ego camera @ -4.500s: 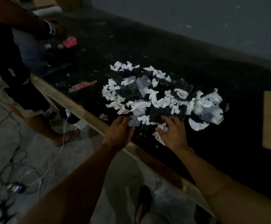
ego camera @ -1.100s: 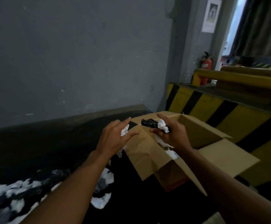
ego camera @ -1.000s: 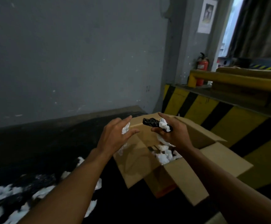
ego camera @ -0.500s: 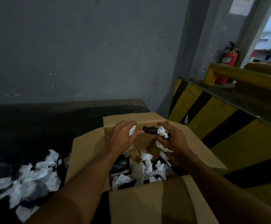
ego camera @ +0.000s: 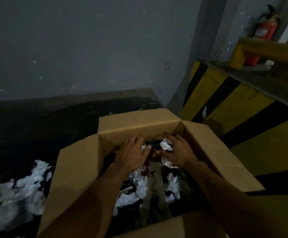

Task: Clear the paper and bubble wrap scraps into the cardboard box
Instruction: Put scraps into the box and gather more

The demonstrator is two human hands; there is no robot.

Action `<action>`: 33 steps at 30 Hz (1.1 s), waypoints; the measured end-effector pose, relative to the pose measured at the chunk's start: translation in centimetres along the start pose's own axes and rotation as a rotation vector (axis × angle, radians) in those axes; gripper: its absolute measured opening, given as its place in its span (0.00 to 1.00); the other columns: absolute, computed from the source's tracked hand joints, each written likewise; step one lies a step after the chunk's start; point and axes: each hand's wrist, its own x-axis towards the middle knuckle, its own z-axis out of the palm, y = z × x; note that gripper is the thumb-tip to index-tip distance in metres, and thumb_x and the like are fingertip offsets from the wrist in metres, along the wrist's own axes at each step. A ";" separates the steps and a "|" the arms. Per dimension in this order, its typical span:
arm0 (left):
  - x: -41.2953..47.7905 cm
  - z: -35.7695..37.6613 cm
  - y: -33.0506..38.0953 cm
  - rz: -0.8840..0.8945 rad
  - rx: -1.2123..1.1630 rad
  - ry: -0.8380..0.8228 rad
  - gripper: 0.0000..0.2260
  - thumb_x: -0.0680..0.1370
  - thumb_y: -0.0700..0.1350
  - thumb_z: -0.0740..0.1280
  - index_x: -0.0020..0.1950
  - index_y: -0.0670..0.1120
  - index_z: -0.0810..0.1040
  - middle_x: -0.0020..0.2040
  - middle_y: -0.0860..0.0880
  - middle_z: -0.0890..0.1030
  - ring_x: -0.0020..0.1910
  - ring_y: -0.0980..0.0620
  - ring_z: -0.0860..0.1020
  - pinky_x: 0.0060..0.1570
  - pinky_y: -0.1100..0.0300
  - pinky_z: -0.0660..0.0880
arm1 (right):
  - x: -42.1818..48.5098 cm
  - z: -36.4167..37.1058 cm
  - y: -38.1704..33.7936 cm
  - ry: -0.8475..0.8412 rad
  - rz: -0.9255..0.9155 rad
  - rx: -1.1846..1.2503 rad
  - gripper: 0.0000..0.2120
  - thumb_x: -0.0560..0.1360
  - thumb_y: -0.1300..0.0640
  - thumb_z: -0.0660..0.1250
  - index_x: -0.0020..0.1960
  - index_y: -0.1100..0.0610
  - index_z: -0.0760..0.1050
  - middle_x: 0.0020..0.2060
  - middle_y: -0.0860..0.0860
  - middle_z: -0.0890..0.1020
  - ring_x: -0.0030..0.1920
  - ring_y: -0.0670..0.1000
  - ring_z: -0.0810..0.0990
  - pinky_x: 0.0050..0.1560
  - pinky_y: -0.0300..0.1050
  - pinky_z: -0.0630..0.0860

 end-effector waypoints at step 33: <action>-14.1 -12.8 1.1 -0.175 0.142 0.351 0.24 0.79 0.56 0.60 0.72 0.46 0.65 0.69 0.45 0.69 0.67 0.48 0.68 0.66 0.51 0.66 | -6.1 -2.3 -13.7 0.077 -0.298 0.071 0.29 0.77 0.36 0.59 0.73 0.50 0.63 0.70 0.54 0.67 0.67 0.57 0.68 0.66 0.54 0.67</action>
